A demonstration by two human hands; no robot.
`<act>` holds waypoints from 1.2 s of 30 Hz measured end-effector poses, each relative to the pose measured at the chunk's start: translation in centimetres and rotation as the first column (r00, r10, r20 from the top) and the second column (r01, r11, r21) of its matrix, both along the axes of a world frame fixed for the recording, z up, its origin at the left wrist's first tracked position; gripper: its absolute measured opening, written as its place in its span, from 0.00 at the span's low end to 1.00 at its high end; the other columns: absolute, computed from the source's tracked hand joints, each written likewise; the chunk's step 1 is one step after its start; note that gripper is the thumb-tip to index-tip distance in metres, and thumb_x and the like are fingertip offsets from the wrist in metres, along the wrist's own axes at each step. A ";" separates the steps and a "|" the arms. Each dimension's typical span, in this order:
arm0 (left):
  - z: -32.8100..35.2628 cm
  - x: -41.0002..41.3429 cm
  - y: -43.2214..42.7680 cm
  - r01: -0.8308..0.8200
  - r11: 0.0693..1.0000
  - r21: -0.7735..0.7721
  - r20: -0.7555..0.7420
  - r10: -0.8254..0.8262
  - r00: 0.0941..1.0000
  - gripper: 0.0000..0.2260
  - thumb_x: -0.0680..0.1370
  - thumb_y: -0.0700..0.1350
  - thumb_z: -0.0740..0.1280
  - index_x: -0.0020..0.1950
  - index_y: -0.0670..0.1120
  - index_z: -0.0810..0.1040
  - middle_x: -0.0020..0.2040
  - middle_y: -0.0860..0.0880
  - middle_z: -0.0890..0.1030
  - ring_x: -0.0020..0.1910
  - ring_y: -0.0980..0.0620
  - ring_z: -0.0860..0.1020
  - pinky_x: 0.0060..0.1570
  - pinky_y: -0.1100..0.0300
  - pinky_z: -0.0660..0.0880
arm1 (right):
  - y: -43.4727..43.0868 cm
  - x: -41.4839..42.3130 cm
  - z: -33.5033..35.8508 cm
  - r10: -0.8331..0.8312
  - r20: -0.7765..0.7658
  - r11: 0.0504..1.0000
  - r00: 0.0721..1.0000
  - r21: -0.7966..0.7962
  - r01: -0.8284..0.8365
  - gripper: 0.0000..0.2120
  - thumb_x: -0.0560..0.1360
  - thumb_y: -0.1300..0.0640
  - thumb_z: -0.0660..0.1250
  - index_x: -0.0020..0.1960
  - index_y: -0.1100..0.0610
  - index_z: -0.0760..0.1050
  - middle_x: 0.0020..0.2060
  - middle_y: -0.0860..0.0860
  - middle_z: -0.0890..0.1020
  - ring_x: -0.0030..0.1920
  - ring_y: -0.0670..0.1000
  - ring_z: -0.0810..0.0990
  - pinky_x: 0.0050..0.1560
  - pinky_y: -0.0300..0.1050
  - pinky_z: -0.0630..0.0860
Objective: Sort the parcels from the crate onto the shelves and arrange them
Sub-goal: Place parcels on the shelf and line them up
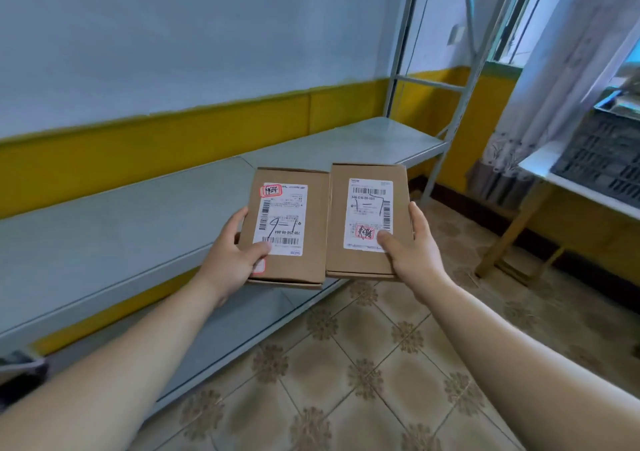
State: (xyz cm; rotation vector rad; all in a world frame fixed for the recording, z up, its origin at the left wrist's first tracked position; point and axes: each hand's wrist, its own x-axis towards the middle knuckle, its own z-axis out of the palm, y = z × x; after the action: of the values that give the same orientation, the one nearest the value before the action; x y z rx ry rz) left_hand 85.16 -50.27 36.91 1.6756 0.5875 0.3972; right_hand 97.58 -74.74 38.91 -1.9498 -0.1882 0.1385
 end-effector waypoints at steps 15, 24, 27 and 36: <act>-16.0 -7.6 7.1 -0.168 0.980 -0.104 -0.387 0.116 0.915 0.31 0.77 0.36 0.68 0.76 0.51 0.62 0.55 0.52 0.78 0.46 0.57 0.77 0.37 0.70 0.72 | 8.6 -1.6 -15.9 0.189 -0.340 0.931 0.921 -0.236 -0.278 0.38 0.77 0.49 0.70 0.79 0.41 0.52 0.65 0.45 0.75 0.59 0.50 0.77 0.61 0.54 0.77; -23.7 -10.2 12.7 -0.350 0.926 -0.144 -0.489 0.241 0.839 0.29 0.77 0.36 0.68 0.75 0.54 0.63 0.51 0.53 0.80 0.39 0.54 0.78 0.30 0.70 0.74 | 17.0 -2.2 -24.5 0.289 -0.461 0.866 0.839 -0.248 -0.435 0.37 0.78 0.51 0.69 0.80 0.43 0.52 0.65 0.48 0.76 0.56 0.49 0.76 0.55 0.46 0.73; -26.8 -10.4 14.4 -0.426 0.898 -0.109 -0.496 0.323 0.806 0.29 0.77 0.36 0.68 0.73 0.56 0.63 0.54 0.49 0.81 0.36 0.56 0.78 0.31 0.67 0.75 | 20.5 -1.2 -27.7 0.366 -0.472 0.833 0.802 -0.218 -0.508 0.37 0.78 0.51 0.69 0.80 0.41 0.52 0.65 0.47 0.75 0.57 0.50 0.76 0.56 0.47 0.75; -41.3 -13.2 22.3 -0.531 0.846 -0.047 -0.492 0.443 0.750 0.30 0.75 0.35 0.69 0.73 0.55 0.66 0.55 0.46 0.82 0.33 0.53 0.77 0.34 0.59 0.75 | 31.9 -1.6 -42.4 0.495 -0.452 0.751 0.742 -0.207 -0.627 0.35 0.79 0.52 0.68 0.78 0.41 0.53 0.56 0.44 0.75 0.58 0.53 0.77 0.63 0.55 0.75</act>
State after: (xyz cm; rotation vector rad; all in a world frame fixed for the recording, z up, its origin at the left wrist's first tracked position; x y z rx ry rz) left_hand 71.96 -28.00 -4.44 1.4166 1.4059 0.2967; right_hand 95.96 -42.81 -3.47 -2.1102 -0.5436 1.0123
